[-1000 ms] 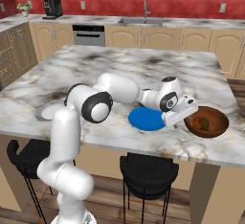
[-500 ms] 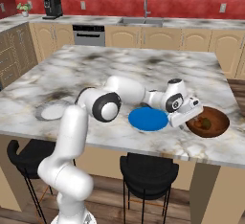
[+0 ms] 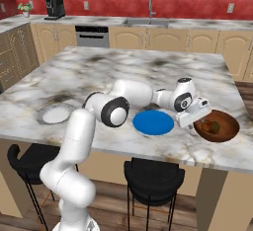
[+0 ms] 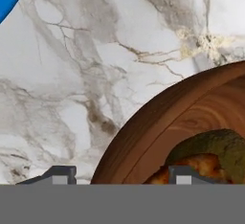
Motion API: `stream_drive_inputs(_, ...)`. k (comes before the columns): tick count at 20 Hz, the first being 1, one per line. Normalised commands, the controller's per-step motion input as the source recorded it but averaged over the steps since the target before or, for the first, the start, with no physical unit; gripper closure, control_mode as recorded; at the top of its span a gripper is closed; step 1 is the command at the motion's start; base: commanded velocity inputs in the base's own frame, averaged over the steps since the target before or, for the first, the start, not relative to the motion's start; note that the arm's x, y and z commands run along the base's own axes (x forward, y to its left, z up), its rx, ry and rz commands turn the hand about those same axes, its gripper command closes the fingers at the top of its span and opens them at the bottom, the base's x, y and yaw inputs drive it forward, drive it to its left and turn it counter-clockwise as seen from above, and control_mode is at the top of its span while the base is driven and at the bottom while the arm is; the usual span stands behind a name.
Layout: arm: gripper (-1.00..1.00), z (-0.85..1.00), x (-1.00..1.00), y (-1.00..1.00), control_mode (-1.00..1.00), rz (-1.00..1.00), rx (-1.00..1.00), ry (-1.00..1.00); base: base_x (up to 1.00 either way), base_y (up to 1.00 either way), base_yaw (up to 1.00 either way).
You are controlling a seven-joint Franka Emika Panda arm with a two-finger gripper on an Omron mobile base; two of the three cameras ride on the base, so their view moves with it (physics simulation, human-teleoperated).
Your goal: Pick the chicken drumstick and avocado from their plates and place them in the bowl. Then put the bowl in the fridge.
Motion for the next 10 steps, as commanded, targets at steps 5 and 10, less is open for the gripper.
stream_drive_inputs(5,1.00,-0.14,-0.22,-0.09,-1.00,0.00,0.06,0.00,0.00,0.00,0.00)
stream_drive_inputs(10,1.00,-0.06,-0.27,-0.03,-1.00,0.01,0.06,-0.05,0.00,0.00,0.00)
